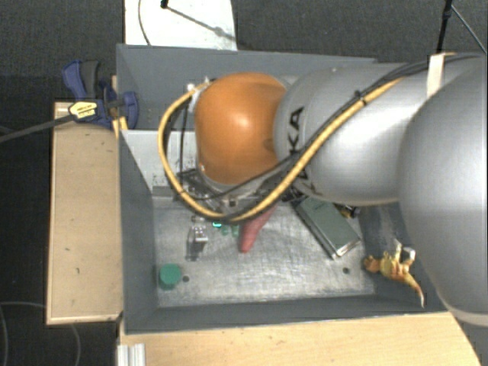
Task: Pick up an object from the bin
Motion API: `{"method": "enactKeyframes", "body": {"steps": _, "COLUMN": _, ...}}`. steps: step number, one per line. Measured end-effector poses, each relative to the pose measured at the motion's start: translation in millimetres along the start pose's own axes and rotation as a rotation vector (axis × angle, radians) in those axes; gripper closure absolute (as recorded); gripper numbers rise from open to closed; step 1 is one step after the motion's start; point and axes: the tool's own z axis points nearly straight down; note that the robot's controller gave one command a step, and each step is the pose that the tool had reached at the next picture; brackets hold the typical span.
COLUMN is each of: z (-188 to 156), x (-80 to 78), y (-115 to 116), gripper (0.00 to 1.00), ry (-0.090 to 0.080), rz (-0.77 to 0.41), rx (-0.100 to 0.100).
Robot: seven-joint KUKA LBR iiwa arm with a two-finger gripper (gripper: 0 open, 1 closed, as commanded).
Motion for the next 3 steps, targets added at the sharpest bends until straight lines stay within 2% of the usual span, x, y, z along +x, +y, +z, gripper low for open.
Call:
{"method": "enactKeyframes", "body": {"steps": 1, "z": -4.1, "x": -2.2, "y": -1.1, "gripper": 1.00, "ry": -0.007, "rz": 0.006, "rx": -0.002}}
{"method": "enactKeyframes", "body": {"steps": 2, "z": -4.1, "x": -2.2, "y": -1.2, "gripper": 0.00, "ry": -0.007, "rz": 0.010, "rx": -0.002}}
{"method": "enactKeyframes", "body": {"steps": 3, "z": -4.1, "x": -2.2, "y": -1.2, "gripper": 0.00, "ry": -0.007, "rz": 0.011, "rx": -0.002}}
